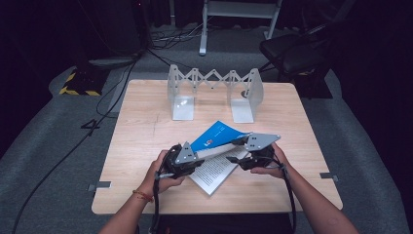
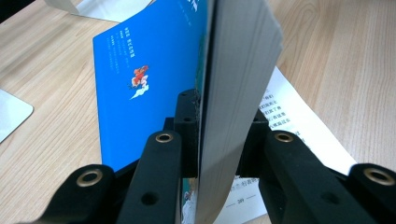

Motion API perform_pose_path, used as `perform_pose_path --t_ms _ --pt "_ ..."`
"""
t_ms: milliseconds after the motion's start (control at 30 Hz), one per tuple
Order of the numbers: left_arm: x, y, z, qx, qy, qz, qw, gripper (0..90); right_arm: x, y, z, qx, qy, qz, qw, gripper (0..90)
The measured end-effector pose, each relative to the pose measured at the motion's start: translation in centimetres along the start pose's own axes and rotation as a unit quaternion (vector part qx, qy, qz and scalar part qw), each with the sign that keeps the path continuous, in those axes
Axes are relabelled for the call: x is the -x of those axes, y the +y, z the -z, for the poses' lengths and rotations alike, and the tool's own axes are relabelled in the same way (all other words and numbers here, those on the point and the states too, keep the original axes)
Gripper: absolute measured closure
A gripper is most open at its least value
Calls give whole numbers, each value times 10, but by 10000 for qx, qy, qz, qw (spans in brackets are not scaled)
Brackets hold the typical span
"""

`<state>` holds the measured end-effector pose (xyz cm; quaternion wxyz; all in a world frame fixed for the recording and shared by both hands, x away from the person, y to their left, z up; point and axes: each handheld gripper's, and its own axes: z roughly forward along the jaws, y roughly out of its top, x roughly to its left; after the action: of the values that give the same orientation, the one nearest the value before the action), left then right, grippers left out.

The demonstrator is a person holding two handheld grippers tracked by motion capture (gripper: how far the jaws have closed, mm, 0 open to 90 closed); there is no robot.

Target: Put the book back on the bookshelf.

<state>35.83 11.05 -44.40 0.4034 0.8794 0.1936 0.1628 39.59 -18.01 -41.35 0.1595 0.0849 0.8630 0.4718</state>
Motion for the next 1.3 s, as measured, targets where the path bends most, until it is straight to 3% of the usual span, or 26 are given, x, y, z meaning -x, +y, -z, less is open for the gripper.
perform_pose_path --t_ms 33,167,267,400,533,633,667,833,933,967,1100,1200,1233,1300 --pt "1 0 -1 -16 0 -21 10000 746 2 2 4 66 -8 -54 10000 371" --pt "4 -1 -4 -78 2 -87 9999 738 10 1 4 -226 -108 -141 9996 344" --pt "3 -2 -1 -28 -22 -32 10000 738 16 -7 -4 -460 31 -186 9988 333" --pt "0 -5 2 -37 -72 -25 10000 735 19 -17 -17 -789 -62 -60 9968 325" --pt "-2 -7 6 -13 -100 -18 9999 733 26 -27 -26 -1130 -327 148 9930 371" --pt "-5 -9 8 38 -145 31 9999 732 32 -32 -28 -1208 -379 240 9917 412" --pt "-7 -10 10 51 -177 19 9998 732 38 -38 -29 -1256 -470 347 9904 462" --pt "-15 -10 16 26 -288 -71 9996 732 44 -43 -25 -1055 -347 430 9929 503" --pt "-22 -10 20 -45 -318 -48 9995 724 42 -43 -24 -973 -307 526 9934 549" --pt "-28 -12 23 -81 -303 20 9995 701 37 -41 -23 -943 -259 704 9927 603" --pt "-38 -16 26 -196 -196 225 9994 637 22 -36 -27 -1048 -390 1005 9886 668" --pt "-36 -17 28 -287 78 305 9991 460 8 -30 -30 -1147 -455 1327 9834 715" --pt "-36 -17 28 -287 78 305 9991 398 8 -30 -30 -1147 -455 1327 9834 715" --pt "-30 -17 30 -204 147 348 9991 347 2 -26 -31 -1231 -449 1468 9804 725"
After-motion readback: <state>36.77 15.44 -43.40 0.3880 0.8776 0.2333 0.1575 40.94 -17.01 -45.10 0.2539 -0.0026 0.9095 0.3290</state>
